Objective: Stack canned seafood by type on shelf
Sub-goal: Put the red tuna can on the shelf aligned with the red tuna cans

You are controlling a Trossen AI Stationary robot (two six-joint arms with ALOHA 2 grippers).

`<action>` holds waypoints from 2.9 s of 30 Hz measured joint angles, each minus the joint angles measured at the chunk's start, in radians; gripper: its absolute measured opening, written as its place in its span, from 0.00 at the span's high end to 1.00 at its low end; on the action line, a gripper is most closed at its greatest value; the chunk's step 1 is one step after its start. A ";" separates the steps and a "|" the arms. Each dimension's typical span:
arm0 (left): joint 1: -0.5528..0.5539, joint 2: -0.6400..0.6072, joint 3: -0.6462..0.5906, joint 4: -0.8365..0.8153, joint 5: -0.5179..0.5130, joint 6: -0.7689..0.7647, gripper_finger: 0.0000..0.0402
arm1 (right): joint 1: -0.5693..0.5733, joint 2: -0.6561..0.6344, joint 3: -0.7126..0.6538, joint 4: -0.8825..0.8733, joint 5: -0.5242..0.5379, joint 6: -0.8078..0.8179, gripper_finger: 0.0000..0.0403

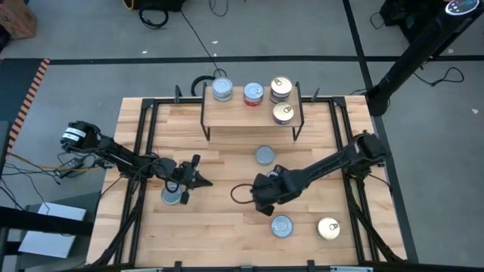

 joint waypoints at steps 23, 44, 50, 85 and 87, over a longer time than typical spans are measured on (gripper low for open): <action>0.000 0.000 0.000 -0.038 -0.015 0.005 0.99 | -0.031 0.146 0.060 -0.124 -0.022 0.014 0.66; -0.001 0.000 0.000 -0.043 -0.010 -0.012 0.99 | -0.034 0.138 0.158 -0.052 -0.087 -0.062 0.98; -0.001 0.000 0.000 -0.043 -0.005 -0.012 0.99 | -0.038 0.138 0.207 -0.032 -0.099 -0.058 0.99; -0.001 0.000 0.000 -0.043 -0.004 -0.031 0.99 | -0.139 0.136 0.125 0.492 -0.519 0.126 0.99; -0.001 0.000 0.000 -0.043 -0.004 -0.031 0.99 | -0.147 0.134 0.105 0.497 -0.538 0.135 0.99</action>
